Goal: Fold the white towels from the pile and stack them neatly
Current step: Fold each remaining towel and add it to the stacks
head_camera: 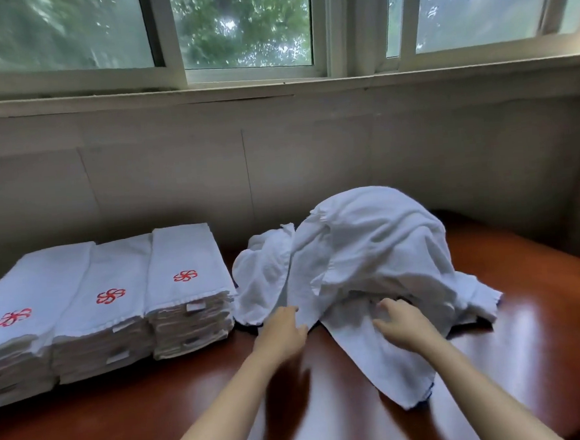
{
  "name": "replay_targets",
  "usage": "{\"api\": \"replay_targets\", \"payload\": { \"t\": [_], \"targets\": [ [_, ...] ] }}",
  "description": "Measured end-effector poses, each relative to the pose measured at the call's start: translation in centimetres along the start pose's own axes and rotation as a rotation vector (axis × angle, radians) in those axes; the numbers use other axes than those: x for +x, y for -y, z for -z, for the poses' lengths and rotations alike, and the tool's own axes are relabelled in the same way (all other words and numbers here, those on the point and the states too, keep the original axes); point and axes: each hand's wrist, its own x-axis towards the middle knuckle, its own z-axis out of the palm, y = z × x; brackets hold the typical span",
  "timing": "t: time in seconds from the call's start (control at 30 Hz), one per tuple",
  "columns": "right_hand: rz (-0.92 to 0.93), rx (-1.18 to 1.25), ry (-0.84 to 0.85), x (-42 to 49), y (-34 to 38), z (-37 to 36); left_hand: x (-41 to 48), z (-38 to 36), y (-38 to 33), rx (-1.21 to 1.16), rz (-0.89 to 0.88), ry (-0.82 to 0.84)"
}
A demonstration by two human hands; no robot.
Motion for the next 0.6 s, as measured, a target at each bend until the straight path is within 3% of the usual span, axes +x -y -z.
{"api": "replay_targets", "payload": {
  "t": [0.07, 0.13, 0.3, 0.5, 0.6],
  "targets": [
    [-0.021, -0.115, 0.084, -0.4, -0.5, -1.4, 0.7, -1.9, -1.4, -0.098, -0.011, 0.014],
    [-0.022, -0.136, 0.034, -0.8, -0.4, -2.9, 1.0, -3.8, -2.5, -0.249, 0.034, 0.012],
    [-0.054, -0.084, -0.111, -1.8, 1.0, -4.4, -0.2, -5.1, -4.3, -1.009, 0.306, 0.102],
    [-0.046, 0.088, -0.153, -3.4, 3.6, -4.6, -2.7, -4.3, -4.2, -0.978, 0.352, 0.312],
    [-0.1, 0.186, -0.146, -4.0, 3.5, -4.8, -3.6, -4.0, -4.3, -0.938, 0.339, 0.323]
  ]
}}
